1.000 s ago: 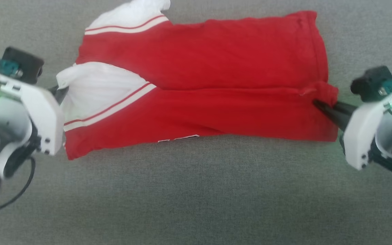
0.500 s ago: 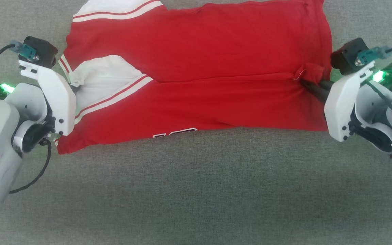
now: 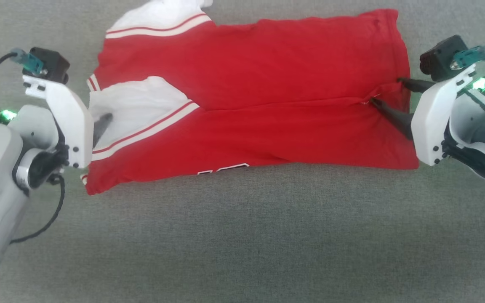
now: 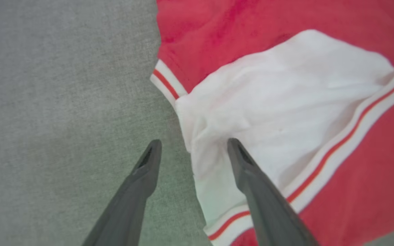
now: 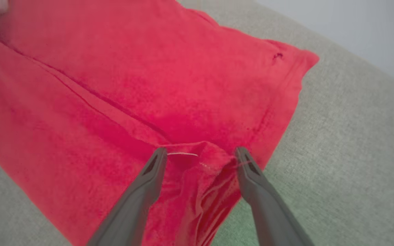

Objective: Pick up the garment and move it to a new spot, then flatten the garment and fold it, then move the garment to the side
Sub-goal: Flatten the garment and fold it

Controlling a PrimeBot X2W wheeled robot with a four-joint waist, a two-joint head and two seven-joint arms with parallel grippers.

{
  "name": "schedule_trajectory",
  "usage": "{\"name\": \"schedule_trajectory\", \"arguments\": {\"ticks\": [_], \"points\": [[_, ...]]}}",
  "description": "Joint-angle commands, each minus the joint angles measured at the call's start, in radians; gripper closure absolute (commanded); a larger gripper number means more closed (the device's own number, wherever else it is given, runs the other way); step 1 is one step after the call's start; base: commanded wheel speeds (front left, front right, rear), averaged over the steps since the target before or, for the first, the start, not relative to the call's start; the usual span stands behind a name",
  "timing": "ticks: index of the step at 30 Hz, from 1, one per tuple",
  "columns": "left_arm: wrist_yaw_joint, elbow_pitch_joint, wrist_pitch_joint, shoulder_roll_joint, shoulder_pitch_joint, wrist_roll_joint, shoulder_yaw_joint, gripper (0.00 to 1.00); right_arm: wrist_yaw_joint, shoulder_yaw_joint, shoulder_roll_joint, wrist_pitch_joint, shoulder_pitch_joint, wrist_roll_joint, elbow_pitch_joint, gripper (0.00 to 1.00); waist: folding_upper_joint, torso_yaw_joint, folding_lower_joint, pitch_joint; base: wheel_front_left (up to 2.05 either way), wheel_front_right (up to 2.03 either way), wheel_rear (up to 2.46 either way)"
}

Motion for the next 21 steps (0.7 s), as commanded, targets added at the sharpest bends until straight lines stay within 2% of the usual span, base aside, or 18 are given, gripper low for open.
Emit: {"name": "schedule_trajectory", "arguments": {"ticks": [1, 4, 13, 14, 17, 21], "points": [[0.017, -0.031, 0.011, 0.015, 0.026, -0.006, 0.001, 0.0, -0.001, -0.016, -0.008, -0.022, 0.008, 0.004, -0.014, 0.0, 0.0, 0.007, 0.0, -0.013, 0.0, 0.0, 0.0], [0.053, -0.111, 0.027, 0.037, 0.06, -0.021, 0.012, 0.0, -0.001, -0.049, -0.019, -0.059, 0.031, -0.003, -0.035, 0.0, 0.0, 0.014, 0.0, -0.025, 0.0, 0.0, 0.0], [0.216, -0.404, 0.13, 0.125, 0.222, -0.057, 0.019, 0.0, -0.001, -0.229, -0.014, -0.173, 0.13, -0.088, -0.104, 0.0, 0.0, 0.028, 0.0, -0.045, 0.0, 0.0, 0.0], [0.216, -0.404, 0.13, 0.125, 0.222, -0.057, 0.019, 0.0, -0.001, -0.229, -0.014, -0.173, 0.13, -0.088, -0.104, 0.0, 0.0, 0.028, 0.0, -0.045, 0.0, 0.0, 0.0], [0.254, -0.475, 0.138, 0.144, 0.261, -0.06, 0.023, 0.0, -0.001, -0.314, 0.002, -0.199, 0.178, -0.127, -0.135, 0.0, 0.0, 0.024, 0.0, -0.045, 0.0, 0.0, 0.0], [0.277, -0.488, 0.116, 0.15, 0.292, -0.072, 0.038, 0.0, -0.001, -0.422, 0.041, -0.196, 0.248, -0.183, -0.188, 0.0, 0.0, 0.005, 0.0, -0.036, 0.0, 0.0, 0.0]]}}
